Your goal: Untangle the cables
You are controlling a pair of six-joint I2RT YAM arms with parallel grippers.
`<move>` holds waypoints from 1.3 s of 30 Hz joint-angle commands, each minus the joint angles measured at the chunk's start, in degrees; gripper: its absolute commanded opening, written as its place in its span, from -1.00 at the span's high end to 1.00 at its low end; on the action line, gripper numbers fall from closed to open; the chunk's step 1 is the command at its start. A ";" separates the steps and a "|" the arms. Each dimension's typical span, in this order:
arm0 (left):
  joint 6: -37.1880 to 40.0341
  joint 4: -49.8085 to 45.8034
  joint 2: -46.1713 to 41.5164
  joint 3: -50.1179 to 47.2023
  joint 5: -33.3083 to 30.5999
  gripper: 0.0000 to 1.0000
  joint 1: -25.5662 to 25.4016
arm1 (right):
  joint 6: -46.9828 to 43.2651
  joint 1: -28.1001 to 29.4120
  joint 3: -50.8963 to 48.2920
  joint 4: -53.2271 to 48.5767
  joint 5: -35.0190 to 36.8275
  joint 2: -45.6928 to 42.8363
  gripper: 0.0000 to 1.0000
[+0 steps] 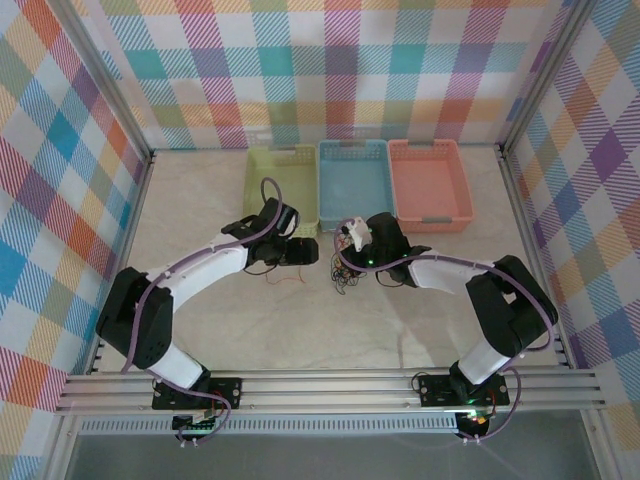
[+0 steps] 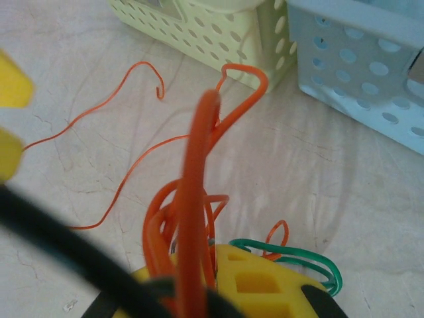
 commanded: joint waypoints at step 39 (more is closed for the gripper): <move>35.08 17.02 -12.17 -8.36 1.84 -0.66 -0.60 | -5.56 -0.38 -9.54 18.11 -26.62 -10.53 1.00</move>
